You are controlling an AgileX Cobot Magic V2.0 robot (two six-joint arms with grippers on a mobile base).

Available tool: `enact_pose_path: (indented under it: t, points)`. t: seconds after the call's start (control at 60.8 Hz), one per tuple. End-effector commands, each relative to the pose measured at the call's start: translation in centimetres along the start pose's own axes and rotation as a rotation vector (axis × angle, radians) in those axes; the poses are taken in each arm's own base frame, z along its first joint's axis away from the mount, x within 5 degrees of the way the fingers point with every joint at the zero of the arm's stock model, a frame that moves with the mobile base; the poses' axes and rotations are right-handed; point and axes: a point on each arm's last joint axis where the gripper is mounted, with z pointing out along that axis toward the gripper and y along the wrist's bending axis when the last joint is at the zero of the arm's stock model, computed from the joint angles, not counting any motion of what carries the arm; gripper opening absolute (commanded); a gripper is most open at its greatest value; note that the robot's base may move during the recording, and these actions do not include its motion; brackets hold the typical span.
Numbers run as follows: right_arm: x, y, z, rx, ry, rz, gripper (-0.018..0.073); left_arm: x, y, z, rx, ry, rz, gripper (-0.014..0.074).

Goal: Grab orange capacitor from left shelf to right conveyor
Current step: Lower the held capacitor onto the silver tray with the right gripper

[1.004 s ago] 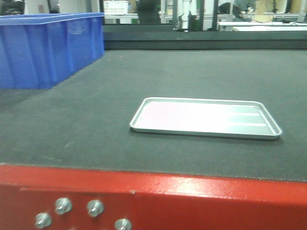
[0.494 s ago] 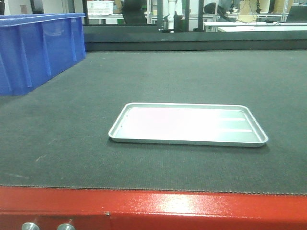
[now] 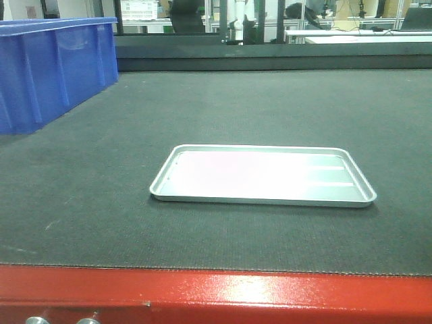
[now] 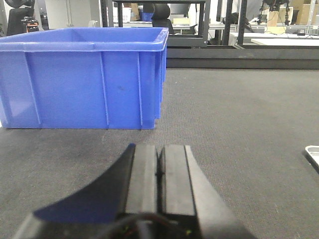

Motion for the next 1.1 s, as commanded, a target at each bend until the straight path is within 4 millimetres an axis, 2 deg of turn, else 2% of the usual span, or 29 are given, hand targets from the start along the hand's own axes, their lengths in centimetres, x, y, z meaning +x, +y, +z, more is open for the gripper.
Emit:
enact_pose_path:
  t: [0.0,0.148,0.313,0.428,0.543,0.658,0.774,1.086]
  points:
    - [-2.4,1.1,2.0,-0.055,-0.011,-0.01,0.0052,-1.0,0.0,0.0,-0.003,-0.088,-0.005,-0.0105]
    - [-4.0,1.6,7.1,-0.001,0.123,-0.029,0.0052,-1.0,0.0,0.0,-0.003,-0.088,-0.005,-0.0105]
    - [-4.1,1.7,13.5,0.052,0.269,-0.165,0.0052,-1.0,0.0,0.0,-0.003,-0.088,-0.005,-0.0105]
    - [-1.9,1.2,18.0,0.096,0.407,-0.269,0.0052,-1.0,0.0,0.0,-0.003,-0.088,-0.005,-0.0105]
    - [0.8,0.2,21.2,0.125,0.511,-0.276,0.0052,-1.0,0.0,0.0,-0.003,-0.088,-0.005,-0.0105]
    - [3.1,-1.4,23.2,0.12,0.549,-0.227,0.0052,-1.0,0.0,0.0,-0.003,-0.088,-0.005,-0.0105]
    - [4.2,-2.7,24.5,0.067,0.525,-0.181,0.0052,-1.0,0.0,0.0,-0.003,-0.088,-0.005,-0.0105]
    - [6.8,-6.5,26.0,0.025,0.504,-0.097,0.0052,-1.0,0.0,0.0,-0.003,-0.088,-0.005,-0.0105]
